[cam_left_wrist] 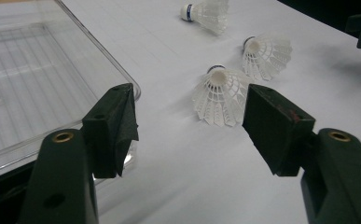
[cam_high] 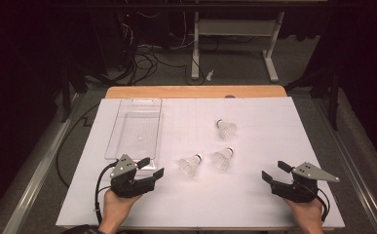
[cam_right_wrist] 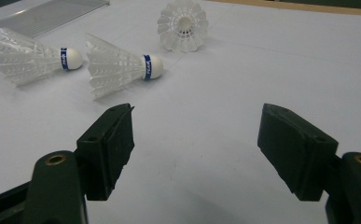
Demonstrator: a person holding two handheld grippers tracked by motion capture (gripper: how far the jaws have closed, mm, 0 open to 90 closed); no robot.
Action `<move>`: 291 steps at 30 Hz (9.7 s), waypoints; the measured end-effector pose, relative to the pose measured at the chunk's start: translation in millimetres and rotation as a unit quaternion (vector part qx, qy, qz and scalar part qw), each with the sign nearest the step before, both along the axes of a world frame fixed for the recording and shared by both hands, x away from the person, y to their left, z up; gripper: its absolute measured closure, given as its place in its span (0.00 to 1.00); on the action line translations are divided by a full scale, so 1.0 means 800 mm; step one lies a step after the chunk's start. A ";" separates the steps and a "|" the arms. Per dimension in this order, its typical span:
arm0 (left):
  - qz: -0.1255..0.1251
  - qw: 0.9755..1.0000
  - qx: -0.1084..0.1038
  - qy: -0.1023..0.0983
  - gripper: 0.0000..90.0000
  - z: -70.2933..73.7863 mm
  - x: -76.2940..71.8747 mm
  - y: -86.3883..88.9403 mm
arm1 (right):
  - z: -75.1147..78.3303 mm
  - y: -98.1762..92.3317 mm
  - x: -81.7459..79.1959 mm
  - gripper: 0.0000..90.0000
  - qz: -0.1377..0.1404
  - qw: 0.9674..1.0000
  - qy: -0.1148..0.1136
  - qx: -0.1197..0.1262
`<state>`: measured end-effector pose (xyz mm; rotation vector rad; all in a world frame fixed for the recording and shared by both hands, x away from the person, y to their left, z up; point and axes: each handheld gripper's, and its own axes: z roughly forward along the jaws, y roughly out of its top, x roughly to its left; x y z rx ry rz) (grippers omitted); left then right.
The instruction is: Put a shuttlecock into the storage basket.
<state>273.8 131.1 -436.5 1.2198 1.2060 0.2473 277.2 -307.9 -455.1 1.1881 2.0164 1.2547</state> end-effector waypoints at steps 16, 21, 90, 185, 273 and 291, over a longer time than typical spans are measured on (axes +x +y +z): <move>-0.002 1.000 -0.001 0.004 0.39 0.002 0.006 -0.010 | 0.000 0.000 -0.001 0.31 0.000 1.000 -0.001 0.001; -0.005 1.000 0.001 0.003 0.39 0.004 0.009 -0.016 | 0.000 -0.001 -0.001 0.31 -0.001 1.000 -0.001 0.003; -0.064 0.962 0.213 0.160 0.59 0.013 0.077 -0.093 | 0.000 0.000 0.000 0.31 0.002 1.000 0.000 -0.004; -0.091 0.949 0.229 0.199 1.00 -0.013 0.107 -0.105 | -0.002 0.003 0.001 0.32 0.006 1.000 0.004 -0.015; -0.036 0.979 0.124 0.160 1.00 0.078 0.112 -0.009 | -0.002 0.004 0.001 0.32 0.006 1.000 0.005 -0.018; -0.001 0.980 0.112 0.163 1.00 0.084 0.131 0.018 | -0.003 0.003 0.002 0.32 0.004 1.000 0.006 -0.016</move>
